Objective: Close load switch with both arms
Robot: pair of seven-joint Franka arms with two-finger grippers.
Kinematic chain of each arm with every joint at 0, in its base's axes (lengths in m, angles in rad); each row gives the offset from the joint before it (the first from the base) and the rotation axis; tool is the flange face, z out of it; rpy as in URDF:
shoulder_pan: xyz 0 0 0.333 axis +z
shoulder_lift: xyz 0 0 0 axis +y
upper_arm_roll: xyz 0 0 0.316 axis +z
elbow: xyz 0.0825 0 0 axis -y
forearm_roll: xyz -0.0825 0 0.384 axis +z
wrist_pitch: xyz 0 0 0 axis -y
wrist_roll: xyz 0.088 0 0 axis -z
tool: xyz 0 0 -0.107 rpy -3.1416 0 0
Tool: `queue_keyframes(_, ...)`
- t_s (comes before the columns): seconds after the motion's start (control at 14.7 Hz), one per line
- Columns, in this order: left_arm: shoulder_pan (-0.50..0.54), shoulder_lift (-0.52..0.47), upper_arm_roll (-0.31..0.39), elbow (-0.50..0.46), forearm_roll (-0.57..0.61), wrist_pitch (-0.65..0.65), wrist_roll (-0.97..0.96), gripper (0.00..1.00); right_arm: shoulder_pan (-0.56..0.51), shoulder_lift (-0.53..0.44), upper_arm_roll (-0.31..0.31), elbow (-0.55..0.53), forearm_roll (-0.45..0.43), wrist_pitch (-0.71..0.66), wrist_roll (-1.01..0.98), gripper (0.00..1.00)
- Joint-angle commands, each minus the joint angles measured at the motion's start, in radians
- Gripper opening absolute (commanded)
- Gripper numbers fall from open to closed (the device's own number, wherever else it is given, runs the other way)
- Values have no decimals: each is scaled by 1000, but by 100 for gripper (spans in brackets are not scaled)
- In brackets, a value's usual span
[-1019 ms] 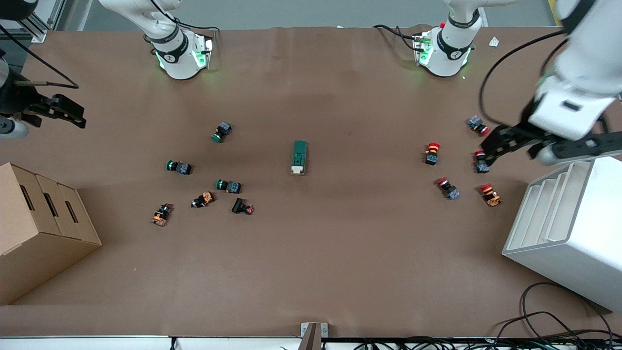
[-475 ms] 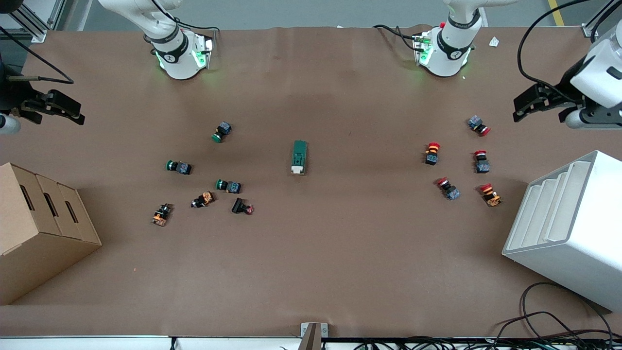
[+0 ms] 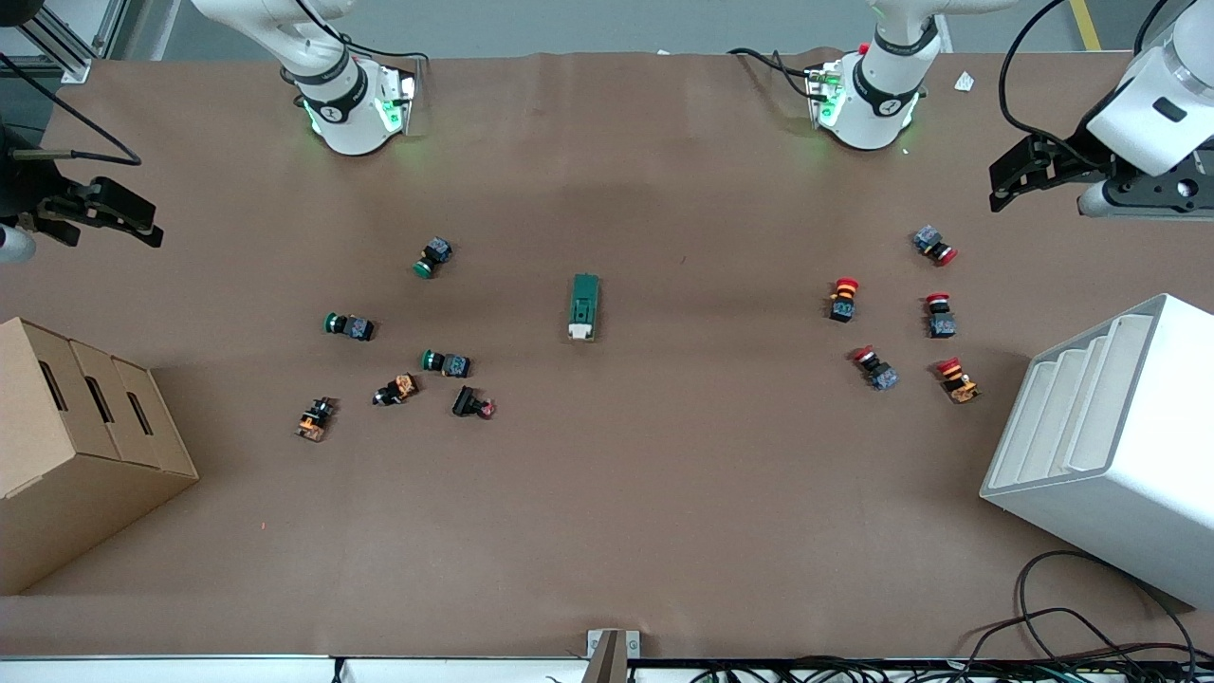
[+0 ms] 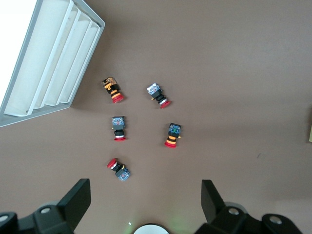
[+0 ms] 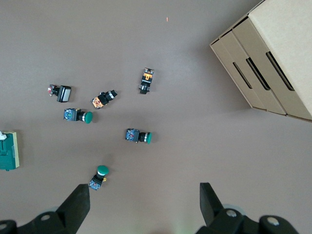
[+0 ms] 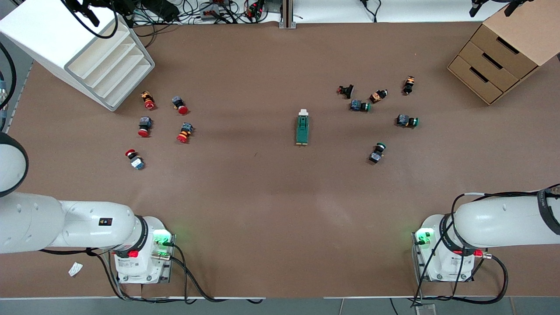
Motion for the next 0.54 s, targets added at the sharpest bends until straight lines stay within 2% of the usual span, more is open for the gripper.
queue_keyframes(0.0, -1, -21, 15, -10, -19, 16, 60, 100, 10, -32, -10, -38, 13, 19, -10, 100)
queue_keyframes(0.48, 0, 1, 16, 18, -45, 14, 79, 100, -5, -35, 5, -35, 4, 17, -14, 100)
